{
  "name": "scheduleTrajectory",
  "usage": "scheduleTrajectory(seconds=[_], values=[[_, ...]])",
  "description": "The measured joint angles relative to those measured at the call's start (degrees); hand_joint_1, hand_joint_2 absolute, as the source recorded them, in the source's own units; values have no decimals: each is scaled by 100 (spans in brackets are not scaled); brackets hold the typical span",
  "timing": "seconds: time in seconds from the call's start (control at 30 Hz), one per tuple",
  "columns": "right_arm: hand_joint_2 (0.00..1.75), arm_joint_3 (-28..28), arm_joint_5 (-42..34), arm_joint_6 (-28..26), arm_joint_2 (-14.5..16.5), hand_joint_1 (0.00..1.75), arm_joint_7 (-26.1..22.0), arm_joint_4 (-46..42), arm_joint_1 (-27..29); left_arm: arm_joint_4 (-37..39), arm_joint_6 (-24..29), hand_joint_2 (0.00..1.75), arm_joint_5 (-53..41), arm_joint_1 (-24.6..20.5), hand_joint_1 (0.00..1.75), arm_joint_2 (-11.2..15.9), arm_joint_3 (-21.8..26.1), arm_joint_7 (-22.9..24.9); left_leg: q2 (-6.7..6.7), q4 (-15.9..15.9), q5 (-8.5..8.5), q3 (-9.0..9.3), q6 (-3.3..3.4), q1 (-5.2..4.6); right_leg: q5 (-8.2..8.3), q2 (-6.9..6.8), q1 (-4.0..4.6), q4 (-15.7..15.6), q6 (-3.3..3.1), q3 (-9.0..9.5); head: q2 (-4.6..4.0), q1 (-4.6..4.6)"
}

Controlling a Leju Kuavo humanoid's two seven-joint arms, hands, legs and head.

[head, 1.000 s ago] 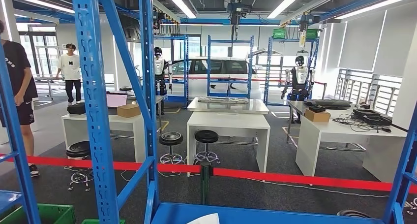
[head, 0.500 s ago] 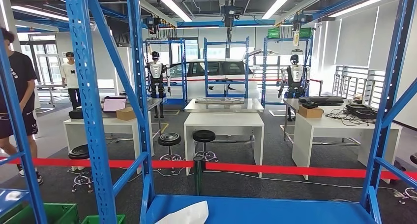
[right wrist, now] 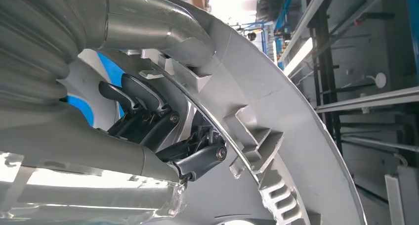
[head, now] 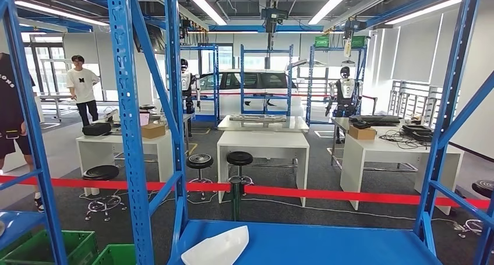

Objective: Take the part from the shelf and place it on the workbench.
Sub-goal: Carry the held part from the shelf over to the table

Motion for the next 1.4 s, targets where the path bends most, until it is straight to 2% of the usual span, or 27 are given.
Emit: scheduleTrajectory(seconds=[0.07, 0.1, 0.2, 0.27, 0.33, 0.37, 0.4, 0.47, 0.53, 0.6, 0.63, 0.7, 0.73, 0.77, 0.83, 0.87, 0.9, 0.93, 0.97, 1.03, 1.1, 1.13, 1.2, 1.23, 1.3, 1.37, 1.4], values=[[175, 0, -19, -6, 2, 175, 1, 38, -35, 36, -763, 175, 14, -18, 0, 32, 19, -11, 11, 76, 71, -117, -69, -3, 30, 23, -16, -838, -12, 555, 0, 5], [175, -2, -38, -14, 4, 175, -2, 52, -43, 56, -1011, 175, 18, -27, 0, 48, 28, -18, 16, 96, 115, -150, -103, -9, -19, 32, -10, -1093, -45, 705, 0, 5], [175, -32, -202, -43, 14, 175, -68, 104, 22, 110, -1353, 175, 126, -27, 0, 47, 72, -33, 9, 118, 179, -222, -204, 5, 28, 1, 18, -1205, -218, 665, -1, 3], [175, -74, -320, -60, 22, 175, -139, 151, 92, 132, -1394, 175, 224, -12, 0, 28, 121, -8, -34, 414, -191, -348, -264, 33, 147, -40, 21, -1213, -339, 542, -3, 7], [175, -116, -357, -72, 26, 175, -175, 194, 139, 148, -1407, 175, 253, -4, 0, 17, 142, 100, -79, 1133, -797, -551, -306, 56, 269, -56, 41, -1192, -394, 371, -5, 5], [175, -133, -358, -78, 26, 175, -181, 214, 157, 158, -1409, 175, 253, -2, 0, 15, 143, 174, -91, 1507, -982, -624, -317, 59, 332, -61, 54, -1172, -401, 270, -5, 6], [175, -146, -357, -87, 26, 175, -178, 231, 176, 169, -1410, 175, 252, 0, 0, 13, 148, 246, -97, 1757, -1023, -630, -318, 58, 391, -65, 67, -1147, -403, 168, -5, 4], [175, -167, -354, -109, 26, 175, -151, 264, 219, 181, -1410, 175, 249, 4, 0, 6, 164, 351, -99, 1687, -769, -360, -289, 54, 489, -71, 89, -1082, -394, -27, -4, 3], [175, -191, -351, -131, 27, 175, -84, 295, 253, 184, -1410, 175, 230, 1, 0, 9, 176, 426, -111, 938, -555, 244, -216, 38, 565, -71, 103, -1001, -368, -184, -4, 2], [175, -208, -348, -153, 25, 175, 0, 323, 262, 192, -1414, 175, 193, -8, 0, 14, 178, 486, -131, 199, -617, 731, -154, 12, 637, -78, 104, -945, -319, -272, -3, 4], [175, -214, -344, -161, 21, 175, 43, 334, 265, 200, -1416, 175, 170, -12, 0, 13, 178, 514, -142, 22, -671, 819, -136, -4, 683, -83, 98, -936, -287, -299, -2, 3], [175, -226, -322, -179, 2, 175, 154, 357, 273, 212, -1419, 175, 131, -5, 0, -10, 178, 571, -148, -56, -609, 770, -83, -5, 738, -74, 87, -926, -215, -356, -5, 4], [175, -229, -299, -196, -12, 175, 219, 370, 277, 214, -1419, 175, 115, 2, 0, -24, 178, 594, -143, -68, -550, 717, -42, 3, 643, -55, 83, -866, -181, -399, -5, 6], [175, -230, -264, -221, -24, 175, 283, 386, 280, 214, -1419, 175, 93, 9, 0, -37, 179, 613, -134, -80, -475, 645, 3, 14, 430, -35, 79, -704, -147, -457, -6, 10], [175, -221, -190, -288, -43, 175, 384, 424, 285, 213, -1419, 175, 20, 14, 0, -57, 180, 644, -127, -78, -337, 486, 56, 13, -172, -13, 63, -73, -96, -592, -4, 19], [175, -211, -164, -318, -51, 175, 419, 443, 294, 212, -1419, 175, -33, 17, 0, -68, 180, 664, -125, -68, -269, 396, 67, 5, -389, -13, 58, 299, -80, -642, -5, 21], [175, -200, -151, -343, -61, 175, 445, 461, 309, 211, -1419, 175, -87, 20, 0, -85, 180, 687, -125, -52, -204, 302, 69, -5, -458, -12, 57, 575, -73, -644, -5, 23], [175, -191, -150, -358, -74, 175, 467, 475, 328, 210, -1419, 175, -143, 23, 0, -102, 181, 717, -124, -30, -144, 202, 68, -13, -390, -11, 58, 696, -75, -580, -4, 25], [175, -184, -152, -369, -88, 175, 484, 485, 347, 209, -1419, 175, -196, 28, 0, -123, 181, 750, -123, -2, -87, 102, 62, -21, -225, -9, 61, 616, -90, -427, -4, 25], [175, -183, -158, -383, -118, 175, 505, 491, 368, 208, -1419, 175, -293, 37, 0, -165, 182, 809, -122, 49, 18, -61, 42, -36, 32, -2, 77, -72, -155, 145, -3, 24], [175, -184, -160, -389, -149, 175, 508, 485, 371, 206, -1419, 175, -354, 43, 0, -196, 182, 841, -113, 78, 121, -148, 3, -57, -32, 3, 104, -956, -234, 743, -1, 18], [175, -185, -160, -390, -163, 175, 508, 482, 371, 205, -1419, 175, -369, 45, 0, -206, 182, 851, -103, 76, 177, -173, -24, -60, -96, 6, 119, -1219, -266, 898, 1, 13], [175, -183, -160, -391, -180, 175, 508, 484, 382, 206, -1419, 175, -381, 58, 0, -208, 184, 861, -92, 65, 274, -228, -82, -54, -54, -4, 121, -1360, -321, 888, 0, 9], [175, -180, -160, -391, -183, 175, 510, 486, 392, 207, -1420, 175, -384, 66, 0, -208, 184, 865, -93, 101, 212, -270, -116, -51, 19, -16, 110, -1368, -354, 828, -2, 8], [175, -177, -161, -391, -187, 175, 514, 492, 413, 208, -1421, 175, -397, 83, 0, -213, 185, 882, -99, 443, -241, -400, -180, -33, 169, -45, 82, -1379, -414, 669, -4, 9], [175, -175, -161, -391, -192, 175, 516, 493, 424, 207, -1421, 175, -441, 87, 0, -225, 185, 913, -95, 1160, -842, -536, -232, 4, 295, -52, 87, -1320, -431, 447, -5, 12], [175, -172, -161, -391, -193, 175, 517, 493, 426, 206, -1421, 175, -474, 87, 0, -229, 185, 932, -95, 1485, -973, -565, -250, 21, 352, -55, 89, -1281, -425, 337, -5, 13]])
